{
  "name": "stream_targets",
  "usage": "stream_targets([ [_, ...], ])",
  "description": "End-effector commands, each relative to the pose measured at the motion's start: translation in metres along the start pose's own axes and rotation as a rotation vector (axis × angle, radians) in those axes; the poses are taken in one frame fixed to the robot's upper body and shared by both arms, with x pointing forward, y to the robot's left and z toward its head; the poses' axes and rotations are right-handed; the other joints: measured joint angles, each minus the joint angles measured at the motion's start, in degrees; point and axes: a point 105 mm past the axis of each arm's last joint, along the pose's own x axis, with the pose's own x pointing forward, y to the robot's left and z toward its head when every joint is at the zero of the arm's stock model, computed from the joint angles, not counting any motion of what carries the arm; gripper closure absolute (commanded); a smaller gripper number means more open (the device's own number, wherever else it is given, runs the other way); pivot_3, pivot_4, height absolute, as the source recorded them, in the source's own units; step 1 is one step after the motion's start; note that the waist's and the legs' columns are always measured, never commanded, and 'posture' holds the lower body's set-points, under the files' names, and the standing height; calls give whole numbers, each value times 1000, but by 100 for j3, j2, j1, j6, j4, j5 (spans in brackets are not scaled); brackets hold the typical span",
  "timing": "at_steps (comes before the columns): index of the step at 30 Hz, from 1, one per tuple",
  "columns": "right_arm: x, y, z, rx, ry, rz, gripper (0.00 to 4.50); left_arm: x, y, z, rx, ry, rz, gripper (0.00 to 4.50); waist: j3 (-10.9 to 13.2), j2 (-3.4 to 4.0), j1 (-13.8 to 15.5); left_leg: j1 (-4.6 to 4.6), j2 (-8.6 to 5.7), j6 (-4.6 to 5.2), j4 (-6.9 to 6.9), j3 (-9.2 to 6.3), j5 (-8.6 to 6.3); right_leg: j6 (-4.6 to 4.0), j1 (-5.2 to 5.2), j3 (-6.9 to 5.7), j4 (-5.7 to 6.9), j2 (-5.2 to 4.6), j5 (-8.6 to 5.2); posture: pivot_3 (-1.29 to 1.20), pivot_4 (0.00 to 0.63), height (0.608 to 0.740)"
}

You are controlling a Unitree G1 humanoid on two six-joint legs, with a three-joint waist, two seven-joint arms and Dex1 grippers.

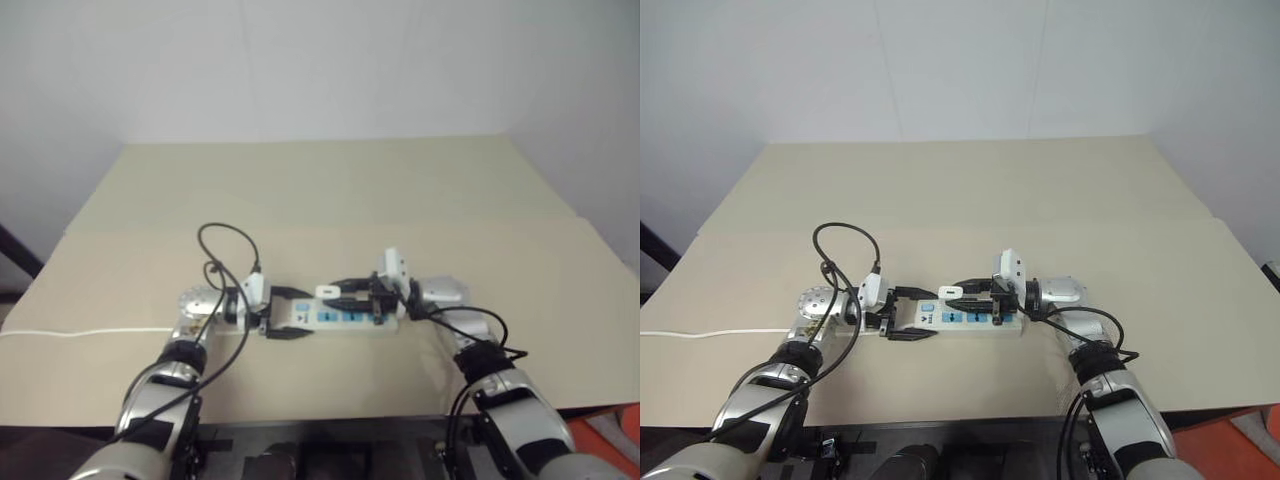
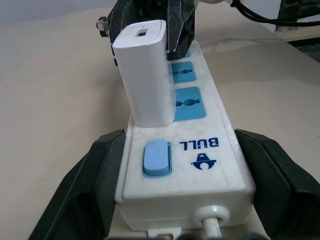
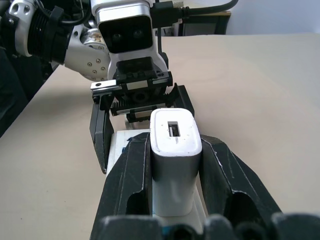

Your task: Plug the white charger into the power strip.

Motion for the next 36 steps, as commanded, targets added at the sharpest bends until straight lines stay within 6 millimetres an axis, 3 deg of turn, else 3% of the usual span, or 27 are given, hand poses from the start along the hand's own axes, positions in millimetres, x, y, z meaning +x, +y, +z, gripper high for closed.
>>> stream_targets([
  [1,-18,6,-60,165,250,-64,3388,4,-7,-2,13,23,-56,1240,0,0,-14,4,0,0,0,0,0,1,1,3,1,1,-1,0,150,740],
  [13,-20,6,-49,164,161,-56,3388,5,-6,-2,12,24,-57,1240,0,1,-23,23,-1,-3,-7,0,-2,13,11,15,0,4,-8,0,150,740],
  [23,-25,6,-30,137,78,-6,35,6,-5,-2,11,25,-55,1240,9,-4,80,5,-3,-10,-14,-2,-11,-19,-6,23,-12,8,11,0,150,740],
  [31,-31,3,-21,129,42,-5,35,6,-2,-1,-32,15,-53,1240,13,-4,105,-13,-5,-10,-13,-3,-10,-19,-21,24,-14,8,11,0,150,740],
  [34,-31,-6,-17,64,13,-86,0,6,1,4,-39,-25,-37,208,23,-3,93,-14,-6,-10,-13,-3,-10,-19,-22,24,-14,8,11,0,150,740],
  [36,-33,-7,-13,58,-3,-87,0,7,3,7,-32,-39,-36,43,42,0,88,-19,-6,-10,-13,-1,-10,-19,-33,29,-12,8,11,0,150,740],
])
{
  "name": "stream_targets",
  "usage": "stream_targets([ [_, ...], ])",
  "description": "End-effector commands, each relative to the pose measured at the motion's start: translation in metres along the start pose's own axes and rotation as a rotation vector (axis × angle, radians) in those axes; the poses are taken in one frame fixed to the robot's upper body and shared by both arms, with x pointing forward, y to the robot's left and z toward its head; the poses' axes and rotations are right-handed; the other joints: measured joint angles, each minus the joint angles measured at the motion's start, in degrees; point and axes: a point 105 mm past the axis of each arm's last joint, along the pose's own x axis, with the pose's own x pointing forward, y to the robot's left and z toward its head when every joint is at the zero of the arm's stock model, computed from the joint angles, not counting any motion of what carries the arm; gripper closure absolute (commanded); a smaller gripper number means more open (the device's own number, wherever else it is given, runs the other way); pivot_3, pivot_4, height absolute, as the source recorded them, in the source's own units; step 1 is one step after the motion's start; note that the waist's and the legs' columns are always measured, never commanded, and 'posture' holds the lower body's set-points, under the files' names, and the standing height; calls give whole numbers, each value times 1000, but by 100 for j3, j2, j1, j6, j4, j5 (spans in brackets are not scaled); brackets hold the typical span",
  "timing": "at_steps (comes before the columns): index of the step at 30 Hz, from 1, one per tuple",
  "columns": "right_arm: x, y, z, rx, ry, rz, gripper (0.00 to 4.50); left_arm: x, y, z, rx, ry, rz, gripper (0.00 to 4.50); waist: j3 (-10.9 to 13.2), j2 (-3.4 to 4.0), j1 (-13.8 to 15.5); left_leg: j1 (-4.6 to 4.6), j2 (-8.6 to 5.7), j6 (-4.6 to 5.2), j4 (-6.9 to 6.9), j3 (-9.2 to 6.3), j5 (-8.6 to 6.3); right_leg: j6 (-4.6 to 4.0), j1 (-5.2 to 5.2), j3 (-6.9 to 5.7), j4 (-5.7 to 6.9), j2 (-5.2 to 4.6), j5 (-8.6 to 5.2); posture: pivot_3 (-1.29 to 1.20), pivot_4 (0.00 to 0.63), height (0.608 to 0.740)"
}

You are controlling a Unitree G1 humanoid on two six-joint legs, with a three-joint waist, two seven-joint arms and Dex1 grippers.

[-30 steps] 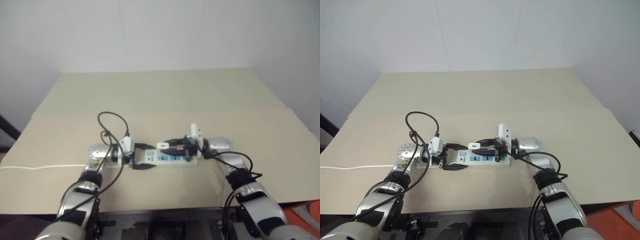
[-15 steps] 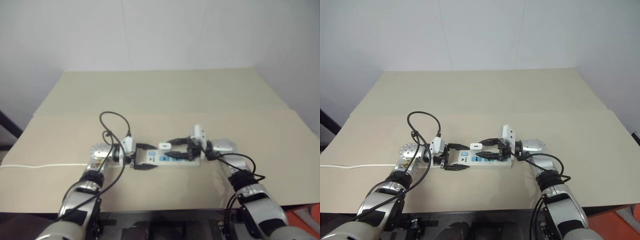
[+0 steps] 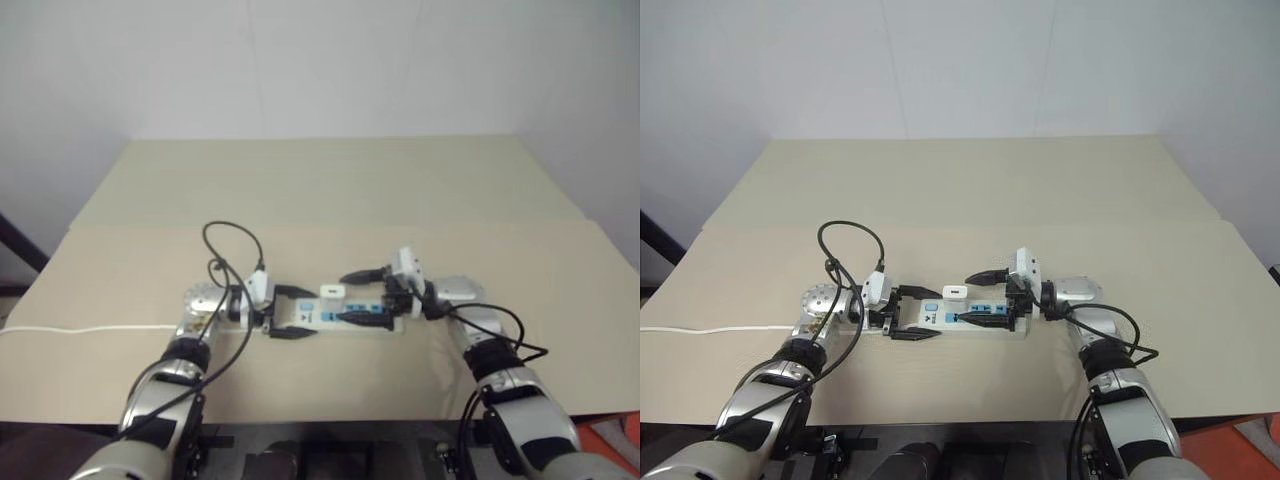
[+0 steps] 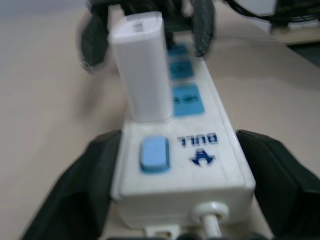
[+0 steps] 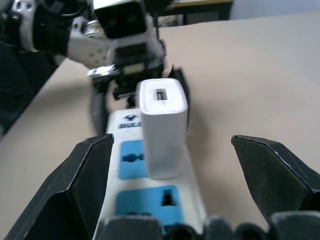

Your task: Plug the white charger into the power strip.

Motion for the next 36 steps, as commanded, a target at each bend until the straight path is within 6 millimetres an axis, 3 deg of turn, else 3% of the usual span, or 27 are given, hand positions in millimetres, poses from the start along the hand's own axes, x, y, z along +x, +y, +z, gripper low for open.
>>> stream_targets([
  [1,-10,-1,-7,18,6,-32,0,2,2,7,7,-33,-11,43,13,6,-1,-3,0,0,0,0,0,0,-4,1,1,0,0,0,150,740],
  [6,-18,-3,1,-18,-16,-44,0,-1,4,14,41,-72,0,43,27,10,1,-25,-1,-2,-1,2,1,-4,-31,4,3,0,2,0,150,740],
  [13,-49,-1,27,-92,-43,-62,0,-32,15,54,109,-174,72,43,76,18,-50,-105,1,-47,5,2,28,-14,-89,7,18,-2,9,0,150,740],
  [17,-84,-1,39,-172,82,-86,0,-69,13,64,169,-32,67,43,100,27,-161,-151,0,-62,8,15,37,-14,-156,27,67,-6,9,0,150,740],
  [20,-109,-3,39,-225,252,-113,0,-94,9,62,176,103,55,43,125,30,-170,-150,-1,-60,9,23,36,-15,-160,30,63,-5,8,0,150,740],
  [23,-130,2,51,-238,306,-109,0,-113,4,64,173,183,50,43,153,29,-150,-142,-1,-34,8,28,21,-17,-159,30,66,-3,6,0,150,740],
  [29,-152,10,68,-261,369,-104,0,-132,-2,64,150,249,58,43,187,29,-136,-135,2,-32,9,33,21,-18,-153,29,67,-2,5,0,150,740],
  [36,-153,11,68,-250,385,-129,0,-128,-4,61,144,223,56,43,201,28,-138,-127,6,-32,9,44,20,-18,-150,30,72,-1,5,0,150,740],
])
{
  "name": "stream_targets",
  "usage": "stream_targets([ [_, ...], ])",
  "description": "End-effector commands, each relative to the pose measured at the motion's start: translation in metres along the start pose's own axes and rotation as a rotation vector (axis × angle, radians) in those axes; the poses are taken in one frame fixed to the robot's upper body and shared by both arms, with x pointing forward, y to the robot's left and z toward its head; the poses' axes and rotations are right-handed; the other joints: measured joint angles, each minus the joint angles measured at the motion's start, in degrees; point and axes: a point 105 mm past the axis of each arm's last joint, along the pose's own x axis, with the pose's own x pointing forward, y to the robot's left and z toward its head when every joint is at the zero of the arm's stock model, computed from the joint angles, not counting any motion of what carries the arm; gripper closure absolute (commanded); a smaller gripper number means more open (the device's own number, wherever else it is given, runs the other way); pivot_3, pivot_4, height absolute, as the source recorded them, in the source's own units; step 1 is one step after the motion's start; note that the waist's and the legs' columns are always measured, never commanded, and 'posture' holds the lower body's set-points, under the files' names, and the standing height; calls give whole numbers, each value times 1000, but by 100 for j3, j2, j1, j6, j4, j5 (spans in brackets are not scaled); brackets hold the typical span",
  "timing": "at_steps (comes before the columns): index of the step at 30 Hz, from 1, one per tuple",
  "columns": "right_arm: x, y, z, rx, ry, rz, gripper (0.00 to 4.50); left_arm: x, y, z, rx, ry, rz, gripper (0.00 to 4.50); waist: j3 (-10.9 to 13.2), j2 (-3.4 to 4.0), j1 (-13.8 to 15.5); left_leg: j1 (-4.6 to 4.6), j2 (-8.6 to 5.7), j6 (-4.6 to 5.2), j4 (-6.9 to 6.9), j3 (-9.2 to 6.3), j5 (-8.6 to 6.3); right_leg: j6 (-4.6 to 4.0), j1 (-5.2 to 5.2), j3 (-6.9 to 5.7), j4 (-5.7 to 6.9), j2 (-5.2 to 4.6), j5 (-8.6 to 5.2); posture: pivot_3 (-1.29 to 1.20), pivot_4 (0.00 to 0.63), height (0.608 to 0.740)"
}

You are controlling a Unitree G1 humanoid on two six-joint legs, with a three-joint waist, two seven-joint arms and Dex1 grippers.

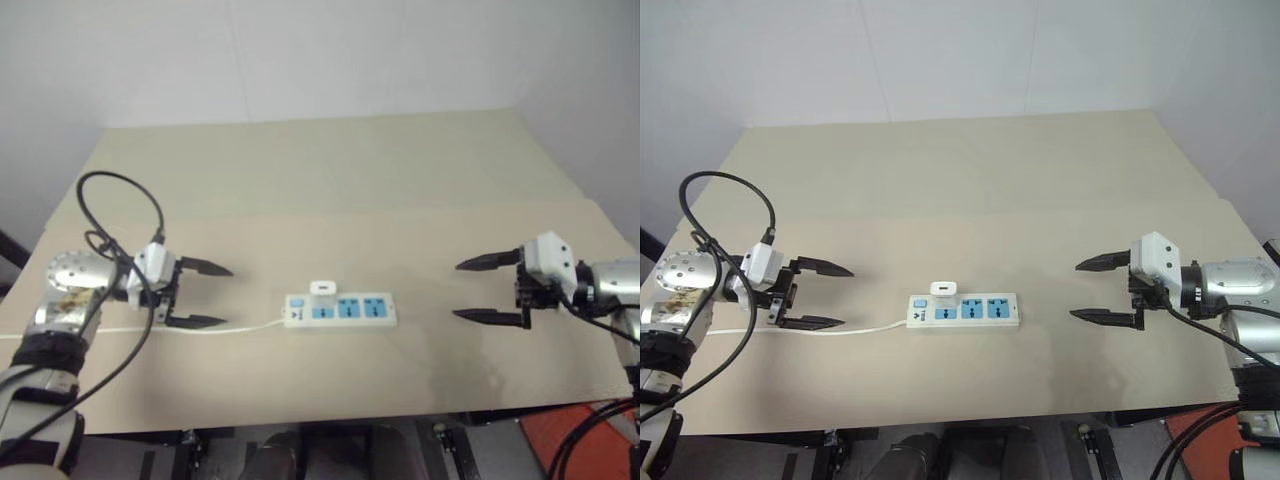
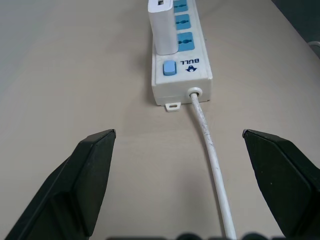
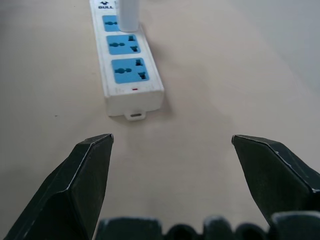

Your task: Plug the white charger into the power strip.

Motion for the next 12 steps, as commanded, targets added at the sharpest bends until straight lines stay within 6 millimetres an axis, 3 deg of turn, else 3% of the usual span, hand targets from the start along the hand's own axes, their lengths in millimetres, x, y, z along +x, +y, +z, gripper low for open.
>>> stream_targets([
  [1,-5,-5,11,-33,-10,-33,0,1,2,8,32,-29,1,43,11,0,-1,0,0,0,1,2,0,0,-1,0,2,0,0,0,150,740],
  [12,-10,-6,16,-51,14,-64,0,-4,6,11,48,-28,23,43,18,1,2,0,4,-3,3,14,2,0,-4,3,6,-1,0,0,150,740],
])
